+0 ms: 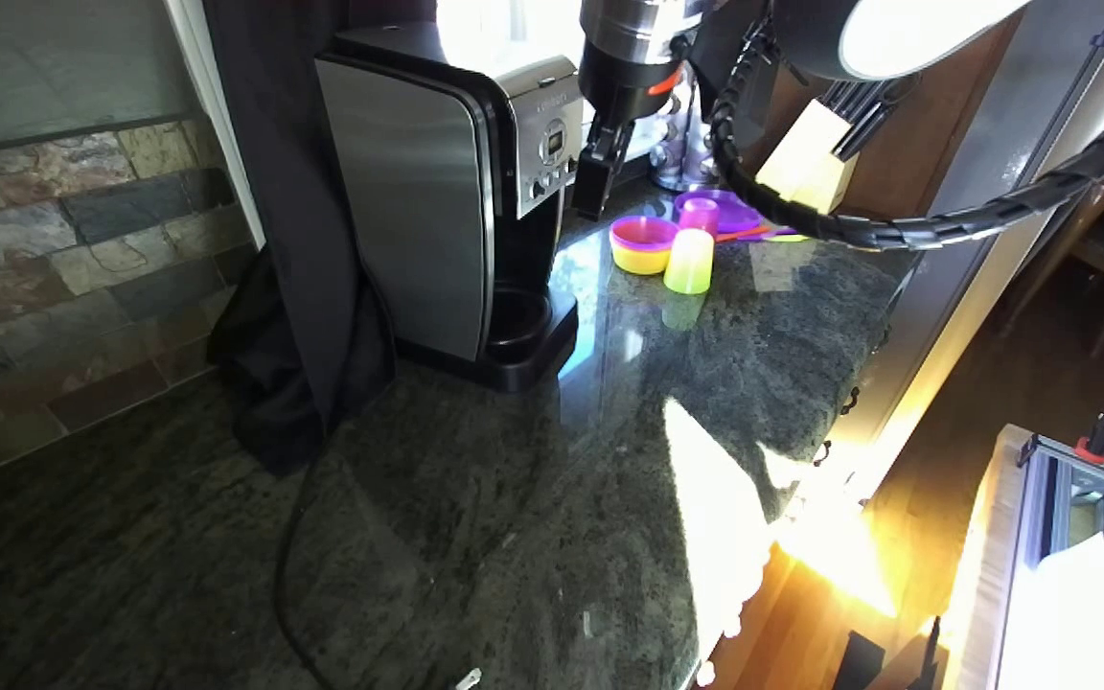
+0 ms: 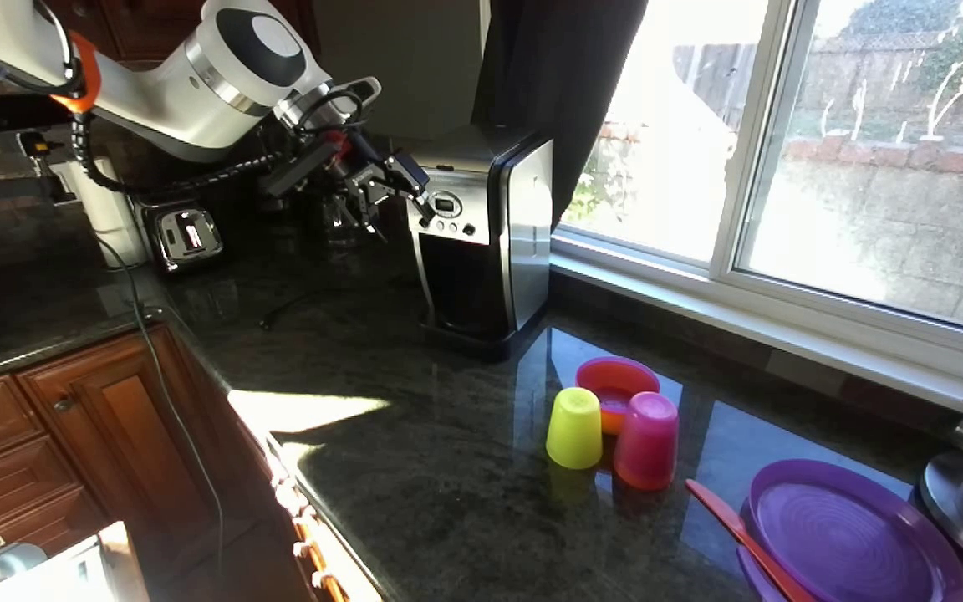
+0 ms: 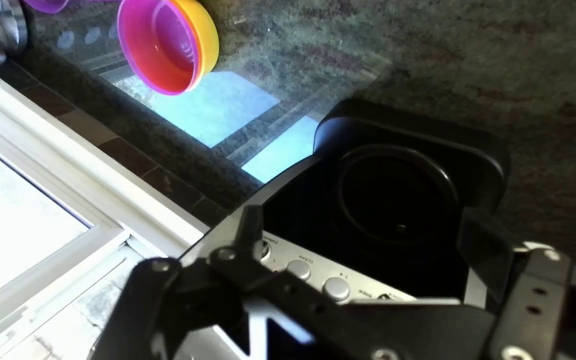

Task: Turn the knob of the coffee maker on the left to the right

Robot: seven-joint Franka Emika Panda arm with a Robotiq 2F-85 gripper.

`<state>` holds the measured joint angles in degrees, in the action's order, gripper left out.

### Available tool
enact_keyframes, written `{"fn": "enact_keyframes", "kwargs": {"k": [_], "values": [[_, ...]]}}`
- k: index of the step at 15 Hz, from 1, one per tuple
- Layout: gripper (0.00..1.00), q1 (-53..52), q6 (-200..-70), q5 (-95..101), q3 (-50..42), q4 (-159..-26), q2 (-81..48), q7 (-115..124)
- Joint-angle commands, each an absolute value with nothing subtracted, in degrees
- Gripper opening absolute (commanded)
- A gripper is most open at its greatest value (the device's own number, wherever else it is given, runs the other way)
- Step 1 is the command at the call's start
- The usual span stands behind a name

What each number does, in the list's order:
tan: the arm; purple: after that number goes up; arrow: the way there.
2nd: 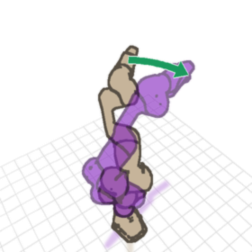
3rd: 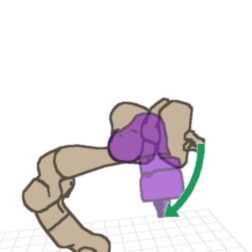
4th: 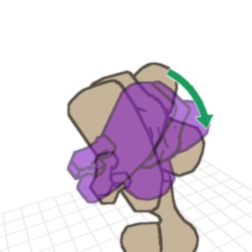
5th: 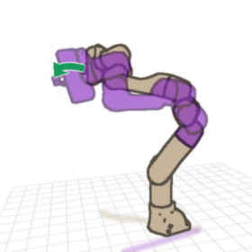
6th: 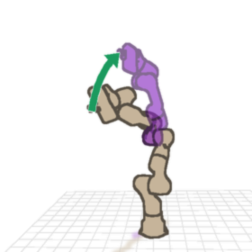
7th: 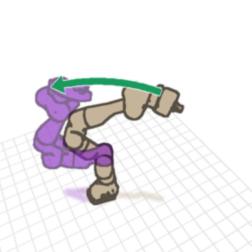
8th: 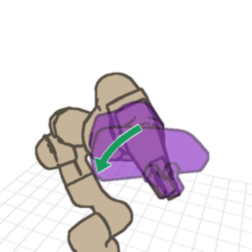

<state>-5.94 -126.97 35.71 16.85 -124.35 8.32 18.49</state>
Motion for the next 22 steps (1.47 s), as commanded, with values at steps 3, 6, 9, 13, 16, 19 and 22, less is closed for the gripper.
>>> {"fn": "enact_keyframes", "kwargs": {"k": [3, 6, 9, 13, 16, 19, 22], "values": [[0.97, -8.23, -125.74, 38.26, 16.57, -119.45, 3.81, 22.26], [0.78, -9.00, -125.50, 38.78, 16.29, -118.17, 2.38, 22.83], [0.59, -9.58, -125.40, 39.21, 15.92, -117.54, 1.21, 23.66], [0.52, -10.11, -125.37, 39.96, 15.46, -116.97, 0.20, 24.55], [0.53, -10.46, -125.55, 40.68, 15.15, -116.45, -0.22, 25.13], [0.44, -10.79, -125.66, 41.30, 14.90, -115.70, -0.59, 25.61], [0.33, -10.99, -125.70, 41.50, 14.73, -115.22, -0.97, 25.60]]}}
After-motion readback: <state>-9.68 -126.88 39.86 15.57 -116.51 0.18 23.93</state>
